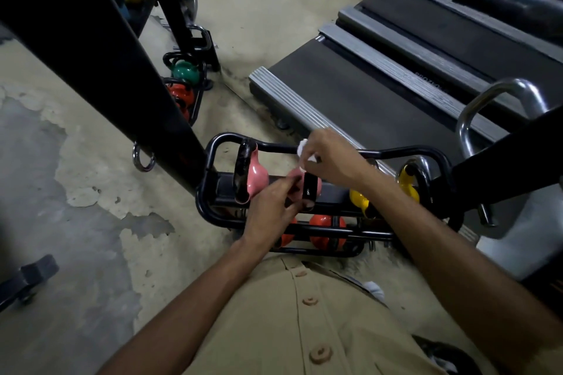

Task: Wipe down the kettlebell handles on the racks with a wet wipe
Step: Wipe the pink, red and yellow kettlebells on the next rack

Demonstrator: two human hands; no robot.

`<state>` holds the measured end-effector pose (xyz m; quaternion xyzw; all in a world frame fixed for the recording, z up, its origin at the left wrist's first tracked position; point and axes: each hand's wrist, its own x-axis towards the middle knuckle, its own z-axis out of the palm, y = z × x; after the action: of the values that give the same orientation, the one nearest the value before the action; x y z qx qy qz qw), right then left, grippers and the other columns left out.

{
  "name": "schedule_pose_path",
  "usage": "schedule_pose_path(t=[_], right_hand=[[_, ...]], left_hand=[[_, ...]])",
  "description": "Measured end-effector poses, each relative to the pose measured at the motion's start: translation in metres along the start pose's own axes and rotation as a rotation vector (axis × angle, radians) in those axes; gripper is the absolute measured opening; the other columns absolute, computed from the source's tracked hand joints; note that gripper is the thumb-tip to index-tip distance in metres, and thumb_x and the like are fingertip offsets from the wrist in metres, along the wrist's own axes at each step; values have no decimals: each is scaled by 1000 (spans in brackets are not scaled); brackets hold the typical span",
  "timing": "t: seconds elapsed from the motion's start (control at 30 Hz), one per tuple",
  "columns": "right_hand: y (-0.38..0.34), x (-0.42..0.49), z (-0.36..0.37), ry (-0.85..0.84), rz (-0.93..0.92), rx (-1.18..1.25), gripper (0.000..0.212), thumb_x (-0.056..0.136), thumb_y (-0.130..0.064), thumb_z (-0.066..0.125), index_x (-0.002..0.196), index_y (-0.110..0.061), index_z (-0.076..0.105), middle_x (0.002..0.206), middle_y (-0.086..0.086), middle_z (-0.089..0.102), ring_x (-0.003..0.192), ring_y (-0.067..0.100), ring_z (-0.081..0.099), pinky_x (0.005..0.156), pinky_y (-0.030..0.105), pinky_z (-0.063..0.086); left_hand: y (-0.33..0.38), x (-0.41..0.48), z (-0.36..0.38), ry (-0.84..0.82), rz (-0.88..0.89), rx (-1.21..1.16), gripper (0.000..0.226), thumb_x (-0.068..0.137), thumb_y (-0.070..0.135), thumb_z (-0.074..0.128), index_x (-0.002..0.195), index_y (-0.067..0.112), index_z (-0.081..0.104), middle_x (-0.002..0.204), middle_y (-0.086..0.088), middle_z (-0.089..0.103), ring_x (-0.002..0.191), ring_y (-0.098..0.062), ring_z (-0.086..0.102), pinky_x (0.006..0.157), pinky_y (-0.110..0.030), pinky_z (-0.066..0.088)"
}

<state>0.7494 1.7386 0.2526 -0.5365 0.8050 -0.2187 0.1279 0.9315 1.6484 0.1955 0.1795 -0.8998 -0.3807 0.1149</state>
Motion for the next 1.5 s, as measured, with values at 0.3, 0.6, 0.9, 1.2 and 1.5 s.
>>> schedule_pose_path(t=[0.3,0.6,0.9,1.2,1.5], right_hand=[[-38,-80,63,457,608,794,10,104,-21,61,95,-16,61,83,-5,61,73,2,57,66,21,49],[-33,-65,56,480,551,756,7,99,-23,67,94,-18,64,96,-2,65,83,9,63,74,28,57],[2,37,15,-164,252,-197,16,90,-21,57,94,-14,71,99,9,56,103,32,57,70,34,38],[-41,-10,19,-123,-145,-574,21,86,-31,58,86,-16,72,98,4,60,97,27,51,76,40,41],[-56,-82,66,455,356,130,21,91,-1,68,109,-10,64,114,5,56,103,11,48,83,11,39]], left_hand=[[-1,2,-3,-95,-68,-94,24,87,39,80,105,24,74,94,15,74,88,10,67,79,-9,51],[-5,4,-4,-91,-81,-148,21,84,37,83,95,22,75,86,12,74,79,4,68,74,-14,51],[-4,4,-1,-122,-109,-199,21,85,37,83,98,22,76,88,15,75,82,6,69,77,-21,57],[1,-7,1,-26,-86,-175,15,92,33,77,95,19,71,81,5,74,75,-11,70,71,-37,58],[1,-6,1,-31,-155,-285,14,90,29,78,101,20,77,92,13,76,84,1,71,82,-34,61]])
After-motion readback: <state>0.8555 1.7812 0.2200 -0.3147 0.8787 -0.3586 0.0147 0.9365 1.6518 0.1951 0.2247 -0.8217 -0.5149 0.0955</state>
